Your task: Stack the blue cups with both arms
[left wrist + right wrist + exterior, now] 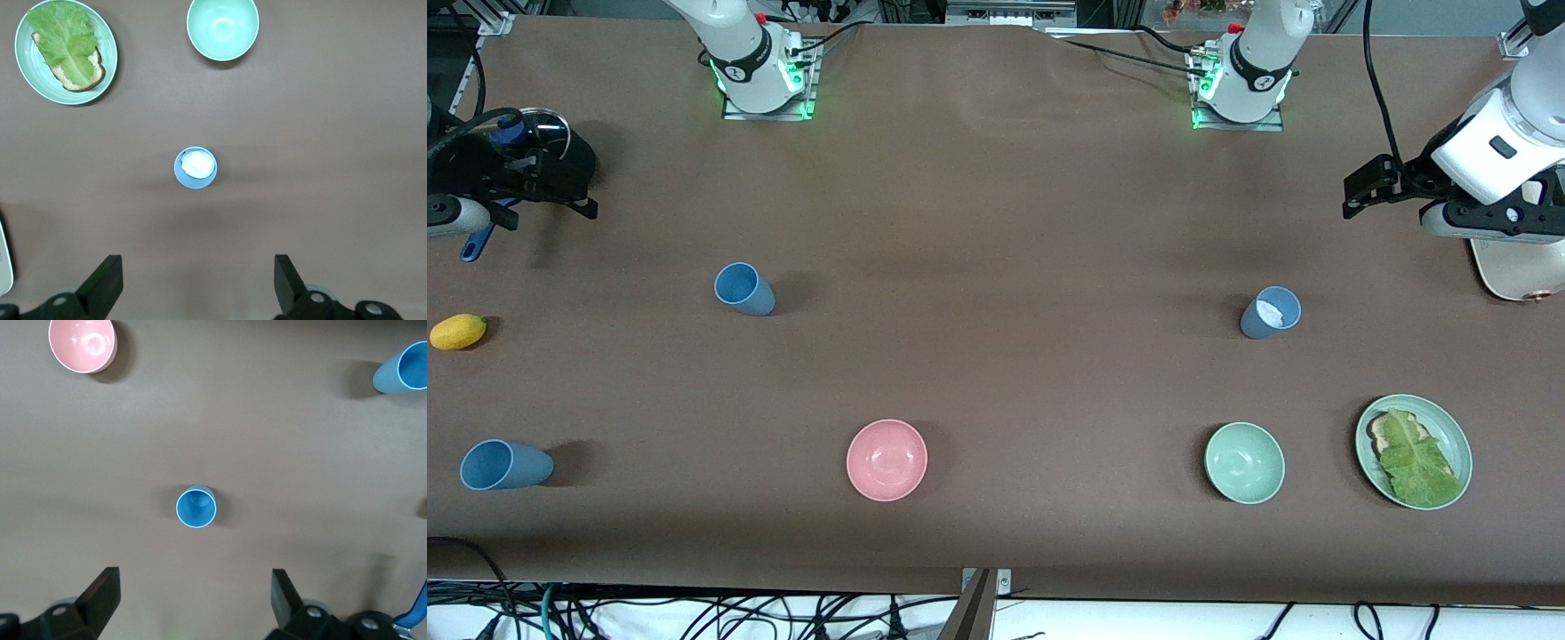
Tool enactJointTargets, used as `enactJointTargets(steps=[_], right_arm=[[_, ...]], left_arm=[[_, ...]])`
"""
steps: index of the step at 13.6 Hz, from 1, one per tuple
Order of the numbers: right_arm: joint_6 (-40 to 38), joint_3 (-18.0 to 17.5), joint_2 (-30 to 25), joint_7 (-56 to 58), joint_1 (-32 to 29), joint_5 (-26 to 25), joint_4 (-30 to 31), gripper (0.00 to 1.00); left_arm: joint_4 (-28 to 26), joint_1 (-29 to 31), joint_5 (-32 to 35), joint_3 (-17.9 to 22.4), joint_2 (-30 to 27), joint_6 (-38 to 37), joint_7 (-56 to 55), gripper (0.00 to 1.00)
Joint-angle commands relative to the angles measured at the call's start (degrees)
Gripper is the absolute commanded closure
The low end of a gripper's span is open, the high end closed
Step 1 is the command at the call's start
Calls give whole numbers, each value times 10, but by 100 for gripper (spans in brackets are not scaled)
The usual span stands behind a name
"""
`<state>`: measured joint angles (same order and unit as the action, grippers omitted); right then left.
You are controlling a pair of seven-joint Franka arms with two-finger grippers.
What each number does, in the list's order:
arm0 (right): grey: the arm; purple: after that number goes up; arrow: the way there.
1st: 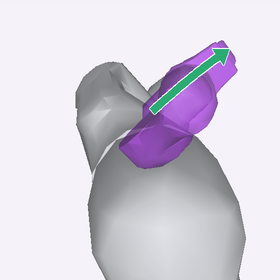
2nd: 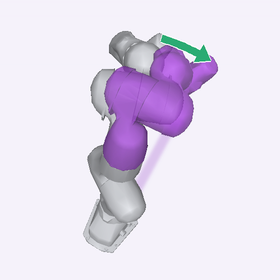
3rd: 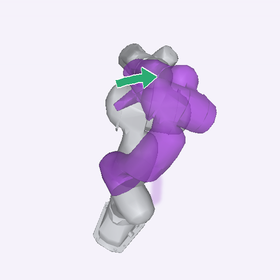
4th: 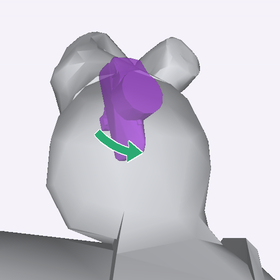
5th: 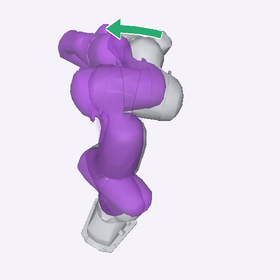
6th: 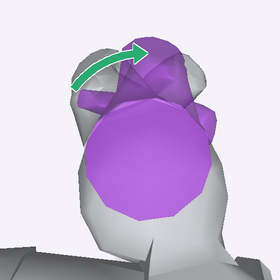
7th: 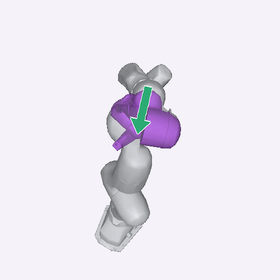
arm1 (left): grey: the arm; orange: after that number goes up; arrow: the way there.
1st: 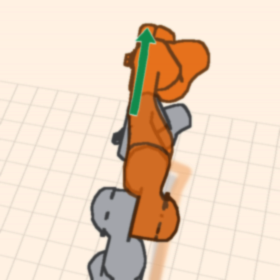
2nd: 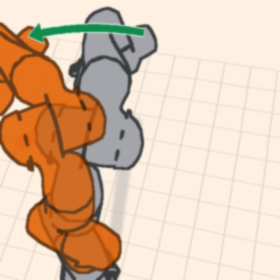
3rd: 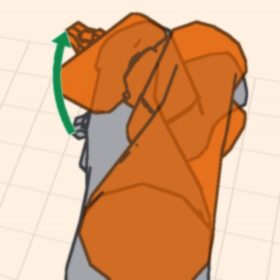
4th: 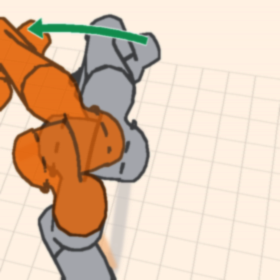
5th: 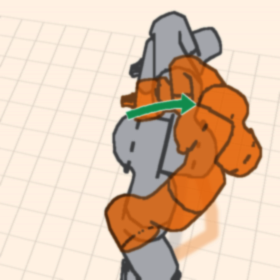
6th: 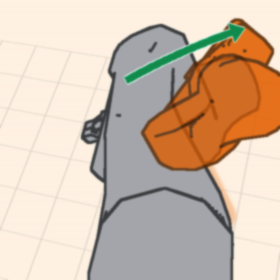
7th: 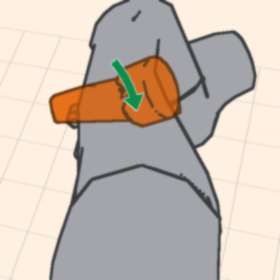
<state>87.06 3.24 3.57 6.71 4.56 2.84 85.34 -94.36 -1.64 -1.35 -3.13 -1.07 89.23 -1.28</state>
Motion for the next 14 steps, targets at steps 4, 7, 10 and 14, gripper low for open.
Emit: enactJointTargets(steps=[4, 7, 10, 14], right_arm=[[-15, -2, 7, 2, -2, 10, -19, 0], [-14, -1, 7, 1, -3, 10, -18, 0], [-3, -1, 14, 0, -3, 7, -15, 0], [1, 2, 23, 1, -3, 6, -13, 0]], left_arm=[[19, 2, -12, 1, 8, -14, 6, 0], [19, 2, -11, 2, 8, -14, 7, 0], [19, 5, -11, 2, 8, -14, 9, 0], [19, 6, -11, 2, 9, -15, 10, 0]])
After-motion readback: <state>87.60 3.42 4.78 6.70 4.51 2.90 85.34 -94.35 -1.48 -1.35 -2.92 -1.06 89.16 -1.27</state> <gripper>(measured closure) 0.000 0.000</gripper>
